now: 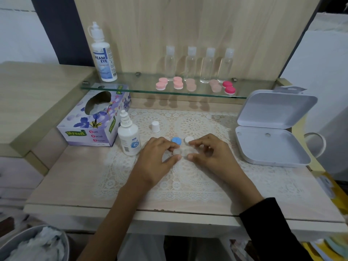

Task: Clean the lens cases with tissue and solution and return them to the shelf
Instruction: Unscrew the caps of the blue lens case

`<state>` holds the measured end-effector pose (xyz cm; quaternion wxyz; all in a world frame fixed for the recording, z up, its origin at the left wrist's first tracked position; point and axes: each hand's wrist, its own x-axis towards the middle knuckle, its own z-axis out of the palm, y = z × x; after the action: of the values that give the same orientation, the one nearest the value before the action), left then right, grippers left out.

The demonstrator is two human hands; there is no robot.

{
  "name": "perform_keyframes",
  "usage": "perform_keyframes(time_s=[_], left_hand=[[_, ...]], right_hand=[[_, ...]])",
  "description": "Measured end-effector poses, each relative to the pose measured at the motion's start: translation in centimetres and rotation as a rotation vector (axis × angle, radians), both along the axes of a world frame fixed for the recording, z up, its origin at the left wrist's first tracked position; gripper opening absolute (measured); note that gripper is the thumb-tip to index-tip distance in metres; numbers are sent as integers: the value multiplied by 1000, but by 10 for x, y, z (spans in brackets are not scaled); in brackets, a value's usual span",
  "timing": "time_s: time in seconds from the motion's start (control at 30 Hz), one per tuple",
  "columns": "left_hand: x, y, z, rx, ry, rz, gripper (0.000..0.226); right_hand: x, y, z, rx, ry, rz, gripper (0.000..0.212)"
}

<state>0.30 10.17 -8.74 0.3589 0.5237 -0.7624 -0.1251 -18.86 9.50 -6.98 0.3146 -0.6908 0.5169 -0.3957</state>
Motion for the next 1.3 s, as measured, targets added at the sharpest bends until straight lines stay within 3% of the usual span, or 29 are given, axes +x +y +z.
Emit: perform_keyframes(time_s=[0.1,0.2,0.3,0.43,0.73,1.0,1.3], left_hand=[[0,1,-1,0,-7,-4,32],[1,2,-1,23,-18,7,54],[-2,3,-1,84,-142,42,77],[-3,1,-3,117,-269,69,91],[-3,1,-3,135,-323,81,84],[-3,2,-2,131,-325,86,86],[-3,3,0,138,-303,81,83]], right_hand=[[1,-1,-2,-13,53,12,28],[0,-1,-2,-36,77,9,27],[1,3,0,-43,92,1,26],[1,5,-1,-41,60,-5,22],[-3,9,-1,-84,-7,-78,19],[-31,13,8,-202,92,-137,23],[-98,11,22,-250,127,-372,21]])
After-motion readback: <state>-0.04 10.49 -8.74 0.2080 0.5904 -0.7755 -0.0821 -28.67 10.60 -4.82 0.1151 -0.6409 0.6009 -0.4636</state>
